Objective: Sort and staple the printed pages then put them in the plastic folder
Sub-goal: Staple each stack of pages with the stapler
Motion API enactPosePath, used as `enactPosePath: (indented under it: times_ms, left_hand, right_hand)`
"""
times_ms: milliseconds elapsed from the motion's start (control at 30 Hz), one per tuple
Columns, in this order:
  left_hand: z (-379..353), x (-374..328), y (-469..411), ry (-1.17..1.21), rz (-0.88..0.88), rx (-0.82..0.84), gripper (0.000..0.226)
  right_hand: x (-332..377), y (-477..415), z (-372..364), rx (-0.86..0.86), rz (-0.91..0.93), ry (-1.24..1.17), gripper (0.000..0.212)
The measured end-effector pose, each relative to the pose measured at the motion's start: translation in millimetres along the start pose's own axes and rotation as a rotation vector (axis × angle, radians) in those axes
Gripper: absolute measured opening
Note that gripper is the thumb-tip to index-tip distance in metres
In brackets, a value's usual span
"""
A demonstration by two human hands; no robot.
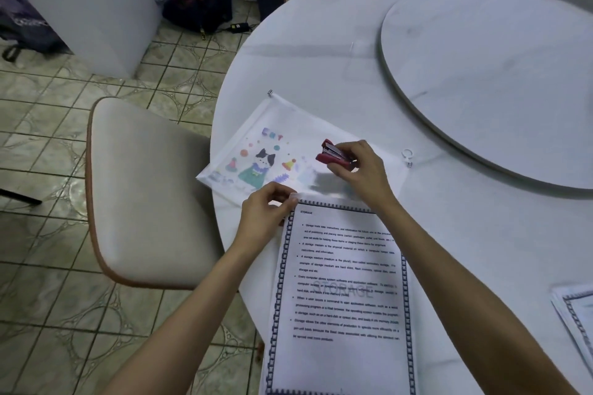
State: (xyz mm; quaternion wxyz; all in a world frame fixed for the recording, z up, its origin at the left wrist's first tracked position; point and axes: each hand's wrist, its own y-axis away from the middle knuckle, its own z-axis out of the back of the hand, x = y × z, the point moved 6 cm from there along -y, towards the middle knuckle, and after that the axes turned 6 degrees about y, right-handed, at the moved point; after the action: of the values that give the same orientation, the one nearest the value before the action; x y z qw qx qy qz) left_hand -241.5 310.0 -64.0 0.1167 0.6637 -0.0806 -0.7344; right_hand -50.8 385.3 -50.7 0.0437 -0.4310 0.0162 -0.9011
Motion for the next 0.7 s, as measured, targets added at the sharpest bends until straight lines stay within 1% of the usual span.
enactPosePath:
  times_ms: [100, 200, 333, 433, 700]
  left_hand:
    - [-2.9, -4.6, 7.4, 0.051, 0.039, -0.039, 0.006]
    - [-9.5, -11.8, 16.0, 0.091, 0.049, -0.044, 0.006]
    - [-24.6, -22.1, 28.6, 0.084, 0.011, -0.024, 0.006]
    - [-39.6, -25.8, 39.4, 0.068, -0.006, 0.001, 0.006]
    - [-82.9, -29.9, 72.7, 0.040, -0.026, 0.041, 0.004]
  right_hand:
    - [0.8, 31.0, 25.2, -0.128, -0.027, -0.092, 0.033]
    - [1.0, 56.0, 48.6, -0.176, -0.070, -0.160, 0.034]
    - [4.1, 81.4, 73.1, -0.181, -0.074, -0.177, 0.035]
    - [5.9, 99.8, 87.7, -0.175, -0.078, -0.260, 0.040]
    - [-22.3, 139.7, 113.5, -0.101, -0.140, -0.321, 0.040]
